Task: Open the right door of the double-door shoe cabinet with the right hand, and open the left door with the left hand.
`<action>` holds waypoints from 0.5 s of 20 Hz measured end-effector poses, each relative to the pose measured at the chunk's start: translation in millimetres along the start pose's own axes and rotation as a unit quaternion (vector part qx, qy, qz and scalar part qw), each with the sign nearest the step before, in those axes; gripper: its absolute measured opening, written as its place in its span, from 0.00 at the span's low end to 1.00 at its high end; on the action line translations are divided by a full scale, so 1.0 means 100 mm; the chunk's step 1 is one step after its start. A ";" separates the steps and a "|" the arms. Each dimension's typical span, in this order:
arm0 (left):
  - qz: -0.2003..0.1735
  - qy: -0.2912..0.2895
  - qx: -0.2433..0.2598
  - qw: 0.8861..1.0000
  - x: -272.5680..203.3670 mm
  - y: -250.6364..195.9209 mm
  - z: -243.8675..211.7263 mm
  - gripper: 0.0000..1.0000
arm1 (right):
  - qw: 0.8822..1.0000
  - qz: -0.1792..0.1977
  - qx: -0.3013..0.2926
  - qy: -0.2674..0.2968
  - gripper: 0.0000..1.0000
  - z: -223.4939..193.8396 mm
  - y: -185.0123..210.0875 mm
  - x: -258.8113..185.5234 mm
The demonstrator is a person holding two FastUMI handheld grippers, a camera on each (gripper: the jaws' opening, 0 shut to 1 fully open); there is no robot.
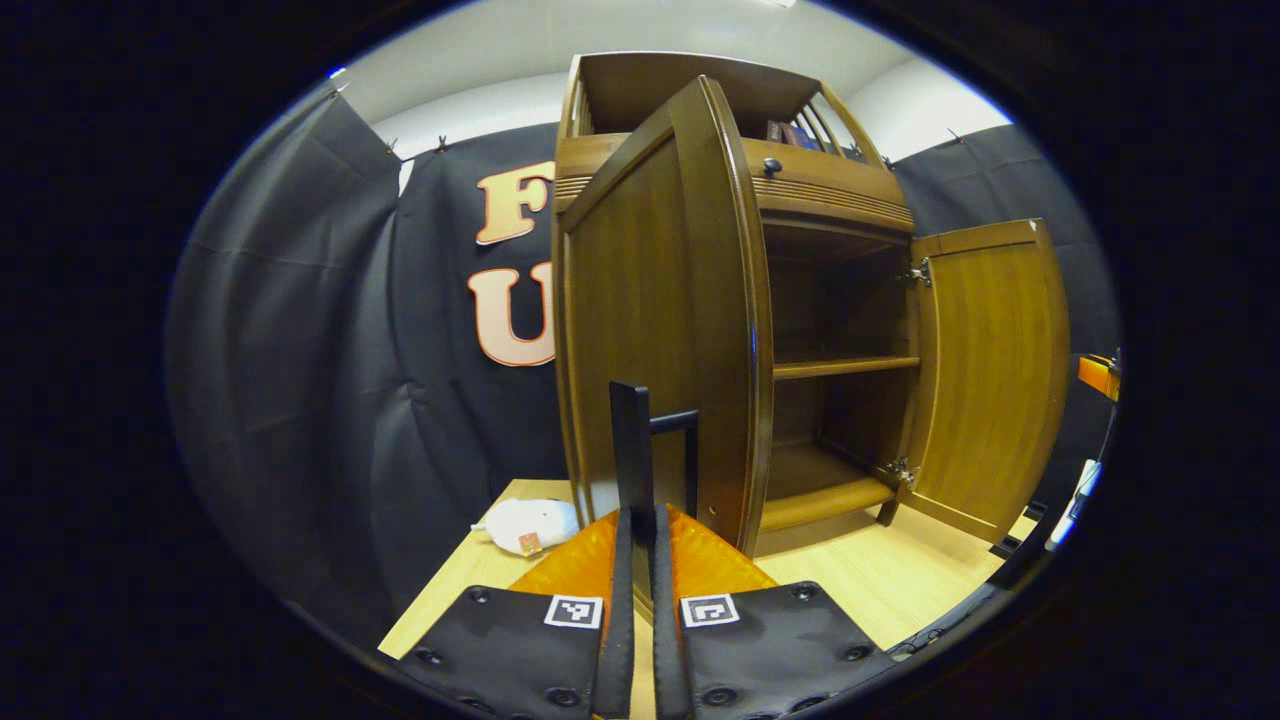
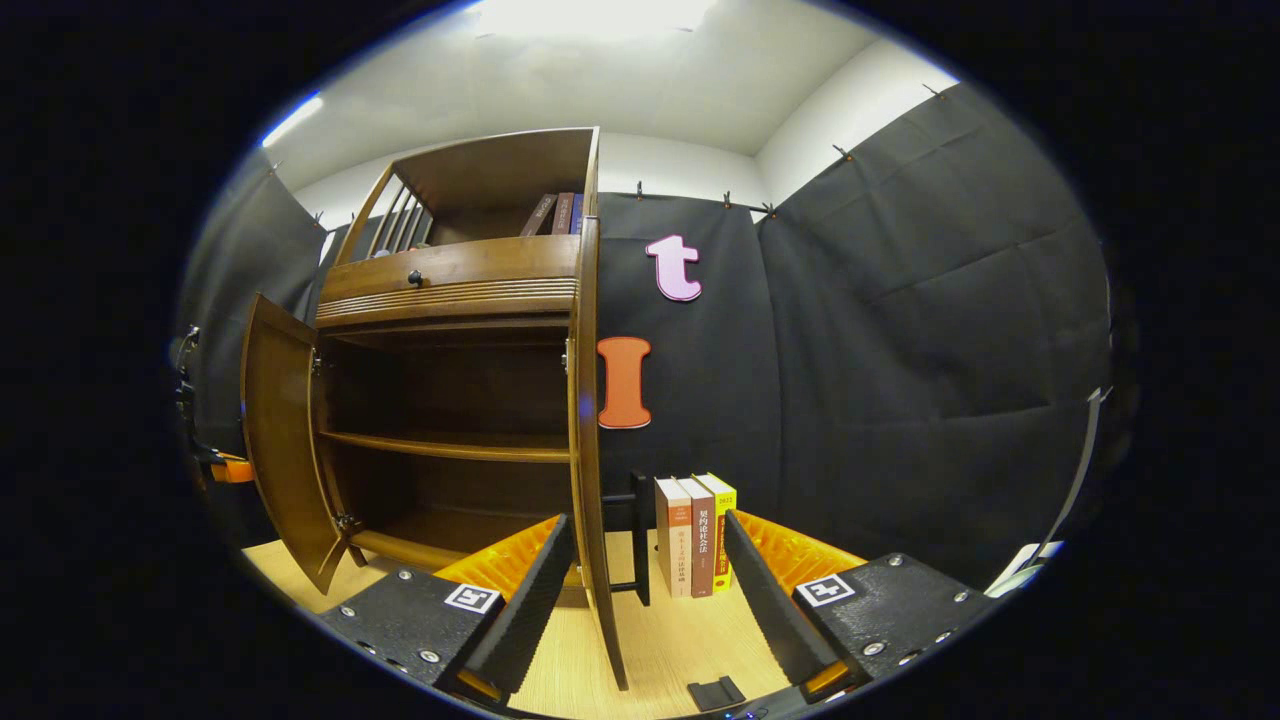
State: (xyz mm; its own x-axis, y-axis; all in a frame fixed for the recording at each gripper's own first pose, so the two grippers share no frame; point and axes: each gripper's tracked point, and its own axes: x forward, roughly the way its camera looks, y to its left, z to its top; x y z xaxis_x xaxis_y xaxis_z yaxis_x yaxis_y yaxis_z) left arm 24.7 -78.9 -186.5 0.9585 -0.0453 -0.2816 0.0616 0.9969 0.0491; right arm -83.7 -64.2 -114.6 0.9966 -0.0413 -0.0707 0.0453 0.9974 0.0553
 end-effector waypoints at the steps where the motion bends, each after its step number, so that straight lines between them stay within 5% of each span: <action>1: 0.013 0.000 -0.001 1.000 -0.01 0.04 -0.03 0.15 | 1.000 0.002 -0.001 -0.001 0.92 0.02 0.02 0.00; 6: 0.045 -0.008 -0.005 0.999 0.01 0.18 0.01 0.10 | 1.000 0.010 -0.004 -0.008 0.92 0.13 0.09 -0.07; 10: 0.026 -0.013 -0.028 0.999 0.02 0.10 0.02 0.08 | 1.000 0.015 -0.007 -0.009 0.92 0.14 0.22 -0.07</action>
State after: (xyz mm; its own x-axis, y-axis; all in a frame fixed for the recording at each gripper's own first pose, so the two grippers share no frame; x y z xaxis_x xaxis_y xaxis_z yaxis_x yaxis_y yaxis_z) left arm 27.4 -69.0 -184.4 0.9669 0.0053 -0.2552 -0.0030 0.9999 0.0095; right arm -88.9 -43.2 -99.2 0.9986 -0.0129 -0.0521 0.0152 0.9989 0.0437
